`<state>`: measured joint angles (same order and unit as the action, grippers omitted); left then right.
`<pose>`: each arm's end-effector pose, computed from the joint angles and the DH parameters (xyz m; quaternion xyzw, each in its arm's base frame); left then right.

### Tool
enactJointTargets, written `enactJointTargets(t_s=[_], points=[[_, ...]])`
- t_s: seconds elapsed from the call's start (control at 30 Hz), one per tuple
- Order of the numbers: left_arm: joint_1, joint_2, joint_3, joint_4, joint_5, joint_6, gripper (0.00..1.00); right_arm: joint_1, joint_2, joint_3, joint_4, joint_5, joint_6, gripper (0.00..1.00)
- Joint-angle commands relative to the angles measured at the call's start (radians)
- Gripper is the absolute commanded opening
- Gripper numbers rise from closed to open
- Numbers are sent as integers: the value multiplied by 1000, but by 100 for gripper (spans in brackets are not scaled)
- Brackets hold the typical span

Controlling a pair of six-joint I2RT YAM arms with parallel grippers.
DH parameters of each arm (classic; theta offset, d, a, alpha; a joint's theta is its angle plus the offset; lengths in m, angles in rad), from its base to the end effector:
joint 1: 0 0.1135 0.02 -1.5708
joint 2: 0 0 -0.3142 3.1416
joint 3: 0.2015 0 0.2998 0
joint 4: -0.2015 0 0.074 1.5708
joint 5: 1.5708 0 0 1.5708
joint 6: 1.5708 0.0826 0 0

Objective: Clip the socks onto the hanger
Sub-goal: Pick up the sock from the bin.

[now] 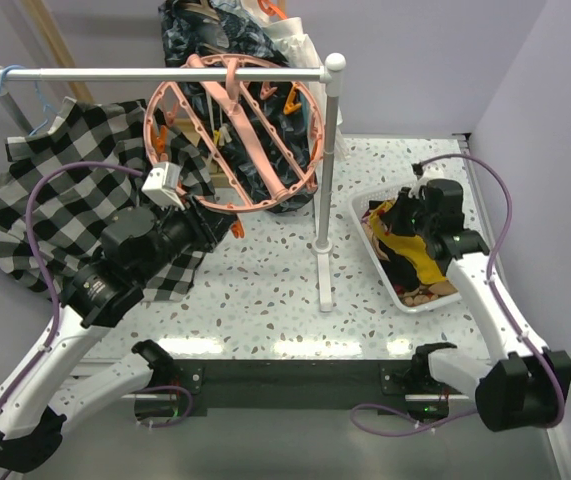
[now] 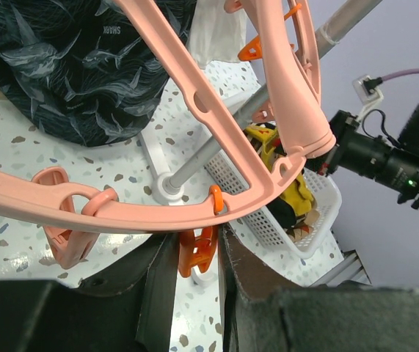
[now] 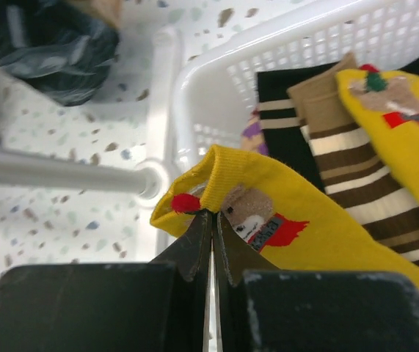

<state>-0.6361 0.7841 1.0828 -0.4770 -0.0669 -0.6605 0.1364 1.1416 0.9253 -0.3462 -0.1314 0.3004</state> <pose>0.1759 -0.1230 0.4514 -0.0308 0.7665 -0.3666 0.5264 0.3164 0.0544 0.3116 0.0400 0.8734 0.1606 0.4581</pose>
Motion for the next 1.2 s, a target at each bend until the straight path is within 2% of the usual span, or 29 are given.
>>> enactJointTargets(t_s=[0.0, 0.2, 0.4, 0.47, 0.57, 0.77, 1.0, 1.17], points=[[1, 6, 37, 69, -2, 16, 7, 2, -161, -46, 33, -143, 52, 0], [1, 7, 37, 72, -1, 19, 7, 29, -293, -39, 36, -277, 17, 0], [1, 3, 35, 77, 1, 21, 6, 95, -321, -5, 84, -477, -1, 0], [1, 3, 31, 87, 1, 22, 6, 153, -330, 3, 84, -491, -18, 0], [1, 4, 22, 100, 7, 24, 5, 241, -338, -3, 110, -491, 9, 0], [1, 6, 17, 113, 19, 19, 4, 399, -319, -43, 277, -418, 123, 0], [0, 3, 6, 141, 41, 7, 4, 600, -211, -36, 388, -318, 146, 0], [1, -2, 2, 147, 52, -4, 3, 681, -125, -11, 437, -232, 152, 0]])
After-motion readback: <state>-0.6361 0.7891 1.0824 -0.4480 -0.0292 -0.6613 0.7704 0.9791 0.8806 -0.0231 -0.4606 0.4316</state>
